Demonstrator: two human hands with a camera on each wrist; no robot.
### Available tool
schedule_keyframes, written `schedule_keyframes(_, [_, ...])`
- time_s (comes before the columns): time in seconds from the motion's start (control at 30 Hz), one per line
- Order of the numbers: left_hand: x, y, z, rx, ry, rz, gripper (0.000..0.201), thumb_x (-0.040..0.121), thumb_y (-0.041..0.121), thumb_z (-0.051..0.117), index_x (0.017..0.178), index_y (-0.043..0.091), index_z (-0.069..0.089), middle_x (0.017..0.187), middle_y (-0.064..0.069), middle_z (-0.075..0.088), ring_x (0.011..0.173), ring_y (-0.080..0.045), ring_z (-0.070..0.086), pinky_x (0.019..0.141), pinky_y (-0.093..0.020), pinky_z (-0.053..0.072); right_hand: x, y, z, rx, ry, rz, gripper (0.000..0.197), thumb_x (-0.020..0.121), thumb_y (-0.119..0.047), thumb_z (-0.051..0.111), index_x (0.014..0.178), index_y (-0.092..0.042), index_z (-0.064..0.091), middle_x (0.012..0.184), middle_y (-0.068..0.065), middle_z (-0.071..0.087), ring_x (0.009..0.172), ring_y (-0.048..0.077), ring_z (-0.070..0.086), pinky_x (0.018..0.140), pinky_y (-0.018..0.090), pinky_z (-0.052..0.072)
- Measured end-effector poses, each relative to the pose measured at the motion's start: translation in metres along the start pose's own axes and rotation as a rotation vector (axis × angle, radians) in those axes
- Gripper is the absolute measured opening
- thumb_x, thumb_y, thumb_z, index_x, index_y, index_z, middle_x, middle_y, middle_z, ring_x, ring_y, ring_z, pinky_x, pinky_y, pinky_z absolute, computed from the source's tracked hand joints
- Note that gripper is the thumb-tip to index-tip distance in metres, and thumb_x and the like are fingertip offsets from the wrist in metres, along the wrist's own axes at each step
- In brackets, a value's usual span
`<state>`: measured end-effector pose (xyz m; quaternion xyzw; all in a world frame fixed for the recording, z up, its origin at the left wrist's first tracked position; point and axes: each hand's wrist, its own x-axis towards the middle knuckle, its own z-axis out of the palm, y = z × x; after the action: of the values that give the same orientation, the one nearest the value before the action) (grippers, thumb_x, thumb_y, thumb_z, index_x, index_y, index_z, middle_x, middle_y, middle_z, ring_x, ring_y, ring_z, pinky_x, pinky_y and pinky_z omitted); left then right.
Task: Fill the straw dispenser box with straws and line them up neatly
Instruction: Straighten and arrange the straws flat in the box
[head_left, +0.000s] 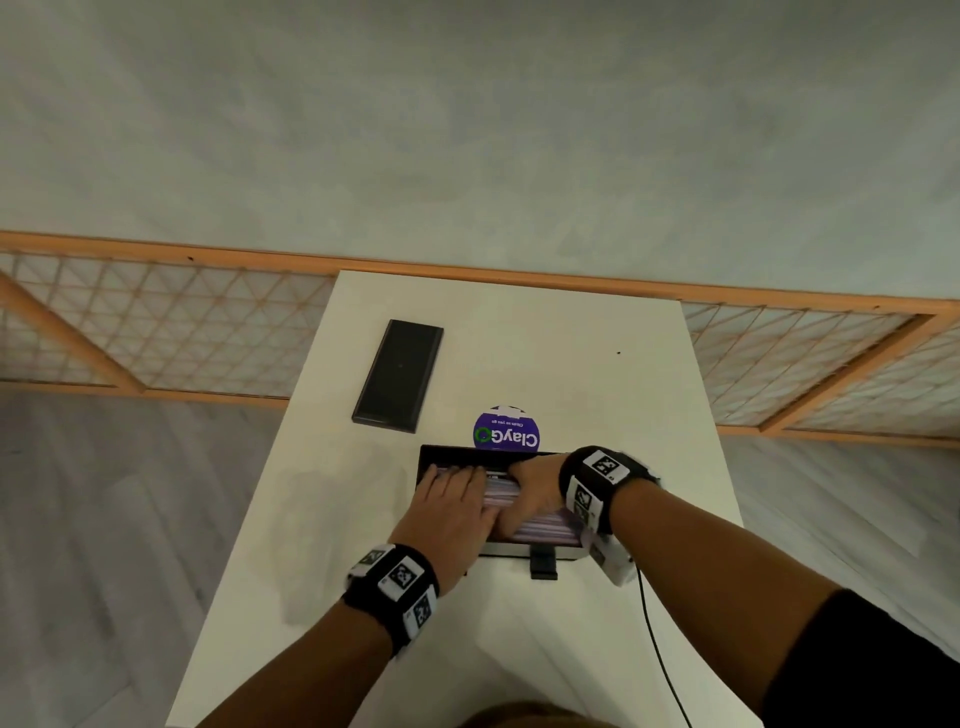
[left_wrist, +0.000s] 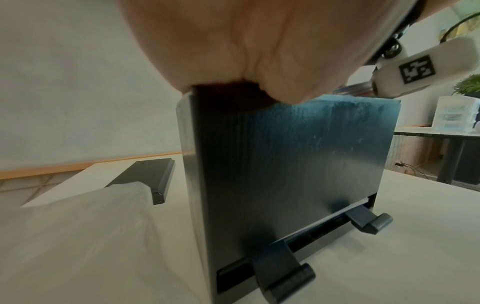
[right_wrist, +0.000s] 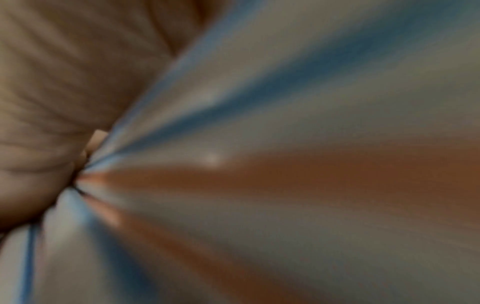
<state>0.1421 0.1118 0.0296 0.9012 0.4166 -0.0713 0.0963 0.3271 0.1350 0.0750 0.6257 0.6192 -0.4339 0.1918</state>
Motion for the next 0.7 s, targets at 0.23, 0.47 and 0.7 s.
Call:
schedule_keyframes(0.23, [-0.003,0.000,0.003,-0.079,0.051,-0.028,0.066,0.104,0.056,0.035,0.156,0.015,0.030,0.148,-0.008,0.046,0.133,-0.025,0.047,0.115,-0.037,0.037,-0.018,0.005,0.002,-0.184,0.168,-0.067,0.066,0.066,-0.052,0.083,0.120,-0.028,0.054,0.107,-0.003,0.066,0.092,0.017,0.062,0.084,0.036,0.057])
schedule_keyframes(0.47, [-0.001,-0.003,0.013,-0.047,0.138,-0.029,0.069,0.097,0.061,0.024,0.146,0.017,0.047,0.134,-0.005,0.053,0.116,-0.025,0.055,0.102,-0.038,0.049,-0.061,0.024,0.019,-0.218,0.502,-0.217,0.045,0.090,-0.039,0.061,0.130,-0.021,0.053,0.125,0.002,0.057,0.113,0.025,0.056,0.095,0.039,0.048])
schedule_keyframes(0.7, [-0.001,-0.002,0.010,-0.069,0.133,-0.018,0.060,0.101,0.054,0.027,0.140,0.015,0.053,0.142,-0.010,0.054,0.129,-0.028,0.053,0.112,-0.044,0.045,-0.061,0.031,0.048,-0.125,0.545,-0.098,0.026,0.095,-0.034,0.051,0.115,-0.017,0.057,0.121,0.005,0.060,0.112,0.025,0.058,0.091,0.034,0.047])
